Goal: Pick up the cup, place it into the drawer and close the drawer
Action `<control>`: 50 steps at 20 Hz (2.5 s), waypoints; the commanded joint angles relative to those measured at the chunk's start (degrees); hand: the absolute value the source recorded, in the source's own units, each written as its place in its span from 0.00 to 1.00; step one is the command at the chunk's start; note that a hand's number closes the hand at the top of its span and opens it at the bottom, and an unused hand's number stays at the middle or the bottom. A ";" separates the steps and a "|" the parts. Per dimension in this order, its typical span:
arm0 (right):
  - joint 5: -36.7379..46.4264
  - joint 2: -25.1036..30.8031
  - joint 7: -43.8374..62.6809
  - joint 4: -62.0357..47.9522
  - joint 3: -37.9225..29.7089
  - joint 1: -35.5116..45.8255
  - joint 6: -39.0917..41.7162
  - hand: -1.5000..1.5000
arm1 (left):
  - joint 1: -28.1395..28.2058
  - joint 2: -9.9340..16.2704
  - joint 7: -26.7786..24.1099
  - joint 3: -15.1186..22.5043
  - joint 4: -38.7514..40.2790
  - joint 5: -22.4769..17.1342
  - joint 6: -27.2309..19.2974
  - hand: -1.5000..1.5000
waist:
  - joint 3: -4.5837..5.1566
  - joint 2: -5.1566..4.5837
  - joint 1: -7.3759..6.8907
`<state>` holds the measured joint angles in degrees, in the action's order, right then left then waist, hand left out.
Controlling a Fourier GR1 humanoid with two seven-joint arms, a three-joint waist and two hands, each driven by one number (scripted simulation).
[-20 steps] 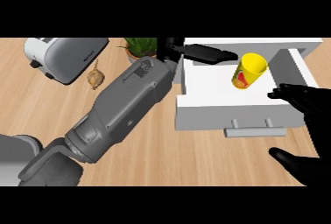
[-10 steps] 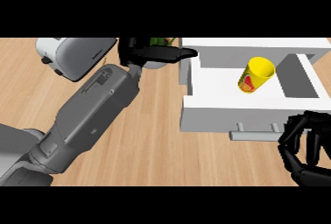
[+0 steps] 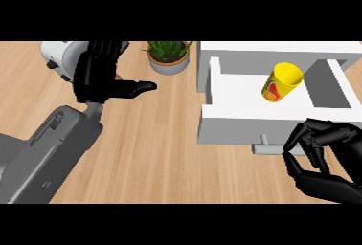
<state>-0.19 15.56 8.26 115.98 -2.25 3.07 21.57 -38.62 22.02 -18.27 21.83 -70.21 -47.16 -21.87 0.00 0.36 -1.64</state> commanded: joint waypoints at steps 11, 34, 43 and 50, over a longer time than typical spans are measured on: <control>36.49 4.11 -16.81 -17.42 14.83 3.08 -8.02 1.00 | 19.81 9.59 -0.25 -6.06 -14.87 -2.04 8.26 0.00 | -0.06 -0.44 0.05; 45.19 -3.71 -32.65 -78.86 5.57 36.25 -19.55 0.00 | 34.91 10.45 -1.89 -19.69 -14.23 -0.74 27.59 0.00 | -0.06 -0.82 -0.20; 44.80 1.00 -38.63 -95.97 0.77 47.49 -17.61 0.00 | 32.34 8.57 -1.38 -20.17 -11.40 0.56 29.05 0.00 | -0.12 -1.55 -1.37; 44.92 3.09 -40.10 -101.18 -0.82 51.94 -18.19 0.00 | 30.52 7.70 -2.51 -19.52 -9.95 2.67 29.71 0.00 | -0.14 -2.30 -2.58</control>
<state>44.63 16.43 -36.81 20.73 -0.70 50.73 5.06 -7.08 29.87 -19.94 2.65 -81.83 -45.52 7.43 0.49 0.26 -3.44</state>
